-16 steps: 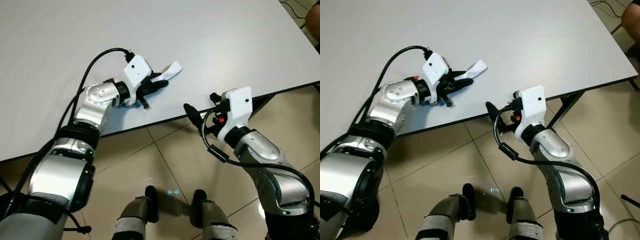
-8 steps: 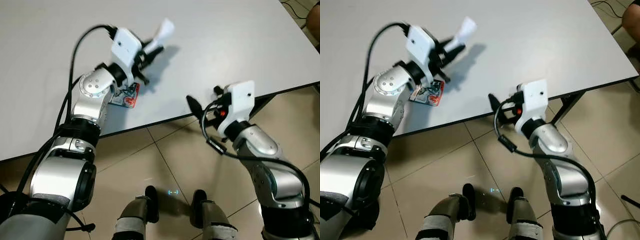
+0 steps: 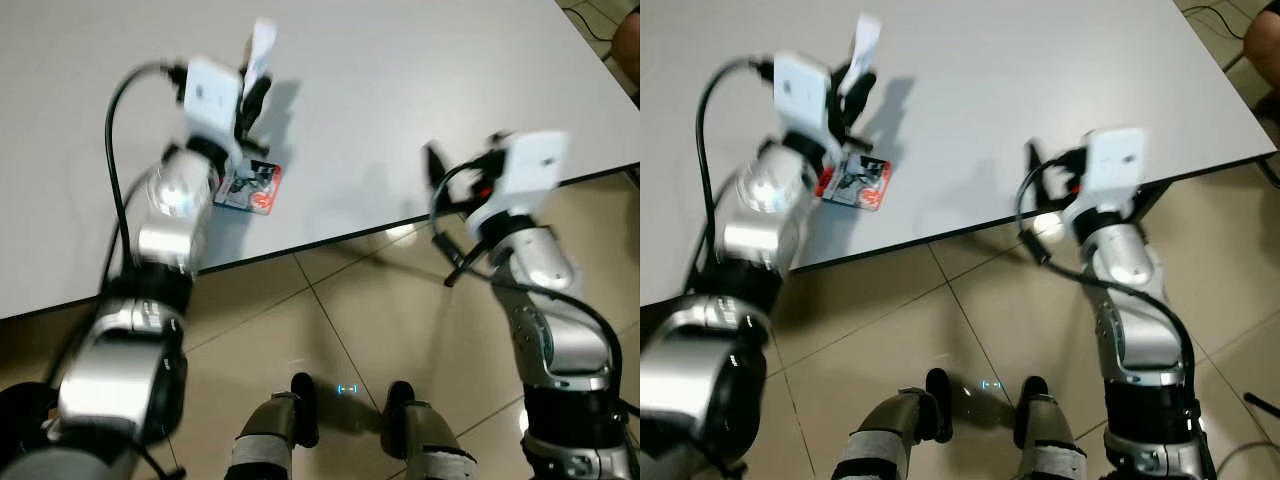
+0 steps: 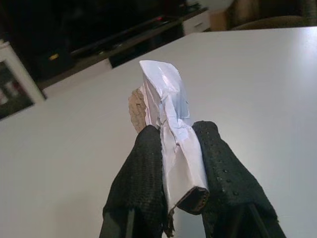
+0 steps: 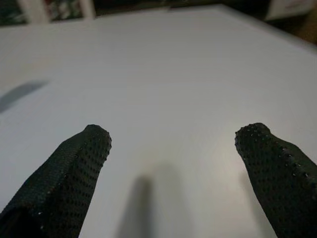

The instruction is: Picking trash to rubbish bin

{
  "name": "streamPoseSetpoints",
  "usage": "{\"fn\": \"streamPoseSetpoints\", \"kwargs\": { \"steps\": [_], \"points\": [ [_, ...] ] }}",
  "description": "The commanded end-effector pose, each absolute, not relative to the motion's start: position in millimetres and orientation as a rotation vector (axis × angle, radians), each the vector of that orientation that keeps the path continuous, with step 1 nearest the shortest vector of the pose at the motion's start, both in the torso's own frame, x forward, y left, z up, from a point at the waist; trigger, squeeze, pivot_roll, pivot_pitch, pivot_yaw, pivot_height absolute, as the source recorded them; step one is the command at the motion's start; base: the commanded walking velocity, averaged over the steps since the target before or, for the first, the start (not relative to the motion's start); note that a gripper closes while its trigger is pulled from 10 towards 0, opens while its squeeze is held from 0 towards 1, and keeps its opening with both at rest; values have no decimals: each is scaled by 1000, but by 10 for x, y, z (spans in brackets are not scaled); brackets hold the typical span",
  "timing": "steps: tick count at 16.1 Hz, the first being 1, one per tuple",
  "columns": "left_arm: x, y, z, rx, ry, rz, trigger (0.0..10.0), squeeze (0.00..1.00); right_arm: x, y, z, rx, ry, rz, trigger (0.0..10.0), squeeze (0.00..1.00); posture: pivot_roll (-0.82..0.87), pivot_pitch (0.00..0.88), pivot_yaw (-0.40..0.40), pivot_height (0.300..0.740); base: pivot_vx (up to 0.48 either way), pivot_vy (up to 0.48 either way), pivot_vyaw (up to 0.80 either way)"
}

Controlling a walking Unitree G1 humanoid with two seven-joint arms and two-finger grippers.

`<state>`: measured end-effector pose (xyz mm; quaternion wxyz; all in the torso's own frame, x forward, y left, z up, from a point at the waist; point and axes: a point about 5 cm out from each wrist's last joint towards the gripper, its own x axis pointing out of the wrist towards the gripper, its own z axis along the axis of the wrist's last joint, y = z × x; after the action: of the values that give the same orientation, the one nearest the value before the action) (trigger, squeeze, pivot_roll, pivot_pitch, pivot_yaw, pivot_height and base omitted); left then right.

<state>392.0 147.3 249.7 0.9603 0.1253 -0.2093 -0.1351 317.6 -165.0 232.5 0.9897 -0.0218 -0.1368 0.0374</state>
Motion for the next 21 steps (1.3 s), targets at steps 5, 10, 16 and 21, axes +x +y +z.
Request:
{"fn": "streamPoseSetpoints", "kwargs": {
  "steps": [5,10,16,21],
  "points": [
    [3712,1360,2190,196,-408,-187,10000,0,3204,-1768,2308,-35,-316,-33,10000,0,24,301,105,740,0,0,0],
    [3607,1163,2066,148,-380,-199,10000,0,3223,-1768,2219,-38,-293,-26,10000,0,15,300,67,740,0,0,0],
    [3560,1202,2013,159,-361,-149,10000,0,3242,-1837,2215,-40,-295,-30,10000,0,-1,275,30,740,0,0,0],
    [3511,1182,1914,164,-333,-132,10000,0,3288,-1812,2157,-26,-275,-18,10000,0,10,265,31,740,0,0,0]
  ]
}}
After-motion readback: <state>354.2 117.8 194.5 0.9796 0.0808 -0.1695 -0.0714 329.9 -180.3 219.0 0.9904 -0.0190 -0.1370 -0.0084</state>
